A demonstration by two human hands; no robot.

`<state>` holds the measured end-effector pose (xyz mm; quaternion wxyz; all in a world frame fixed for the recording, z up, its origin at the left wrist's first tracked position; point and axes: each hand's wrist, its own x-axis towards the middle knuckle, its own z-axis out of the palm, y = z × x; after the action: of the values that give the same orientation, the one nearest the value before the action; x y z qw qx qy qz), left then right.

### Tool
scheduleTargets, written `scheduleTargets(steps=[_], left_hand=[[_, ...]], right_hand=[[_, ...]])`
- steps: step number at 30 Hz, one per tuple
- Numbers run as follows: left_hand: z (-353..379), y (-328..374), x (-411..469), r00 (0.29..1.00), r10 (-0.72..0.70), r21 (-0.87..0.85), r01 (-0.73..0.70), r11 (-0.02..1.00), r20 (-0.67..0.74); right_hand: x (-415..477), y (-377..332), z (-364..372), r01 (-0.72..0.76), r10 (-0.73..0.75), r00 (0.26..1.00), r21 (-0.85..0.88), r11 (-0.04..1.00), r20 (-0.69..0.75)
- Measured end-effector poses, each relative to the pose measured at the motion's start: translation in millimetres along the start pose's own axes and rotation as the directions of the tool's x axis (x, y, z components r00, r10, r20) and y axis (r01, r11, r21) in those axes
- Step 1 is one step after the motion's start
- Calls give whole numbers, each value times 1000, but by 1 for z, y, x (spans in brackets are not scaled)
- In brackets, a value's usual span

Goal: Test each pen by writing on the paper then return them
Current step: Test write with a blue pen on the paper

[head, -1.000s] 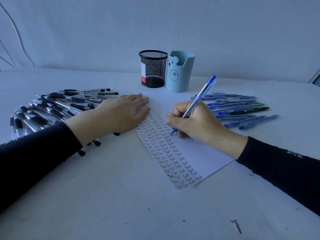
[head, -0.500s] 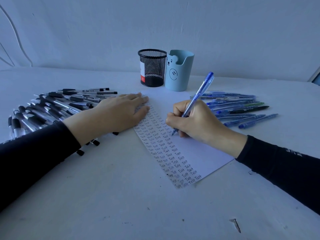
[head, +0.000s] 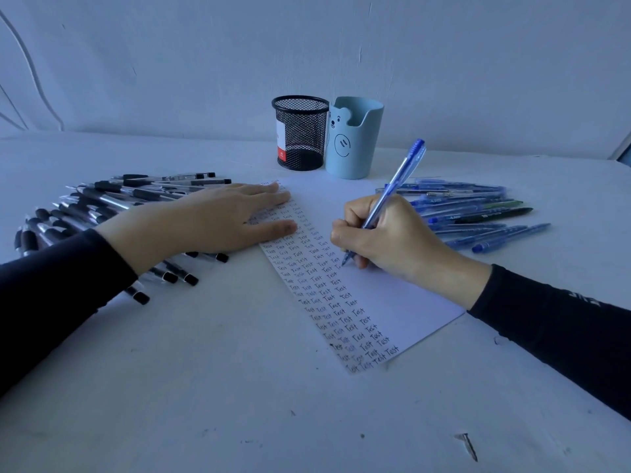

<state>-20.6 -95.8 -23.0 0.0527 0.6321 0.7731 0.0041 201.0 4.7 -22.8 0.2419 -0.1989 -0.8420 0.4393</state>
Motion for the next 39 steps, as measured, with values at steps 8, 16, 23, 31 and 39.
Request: scheduleTargets(steps=[8, 16, 23, 31, 39], left_hand=[[1, -2, 1, 1000, 4, 13, -4, 1000, -12], [1, -2, 2, 1000, 7, 16, -7, 1000, -16], [2, -2, 2, 1000, 5, 22, -4, 1000, -10], [1, -1, 2, 1000, 9, 22, -8, 1000, -16], [-1, 1, 0, 1000, 10, 19, -10, 1000, -9]], right_hand=[[0, -2, 1, -18, 18, 1000, 16, 1000, 3], [1, 0, 1, -3, 3, 1000, 1, 1000, -24], [1, 3, 0, -4, 4, 1000, -3, 1000, -12], [5, 1, -4, 66, -66, 997, 2, 998, -29], [12, -17, -32, 39, -41, 999, -92, 995, -24]])
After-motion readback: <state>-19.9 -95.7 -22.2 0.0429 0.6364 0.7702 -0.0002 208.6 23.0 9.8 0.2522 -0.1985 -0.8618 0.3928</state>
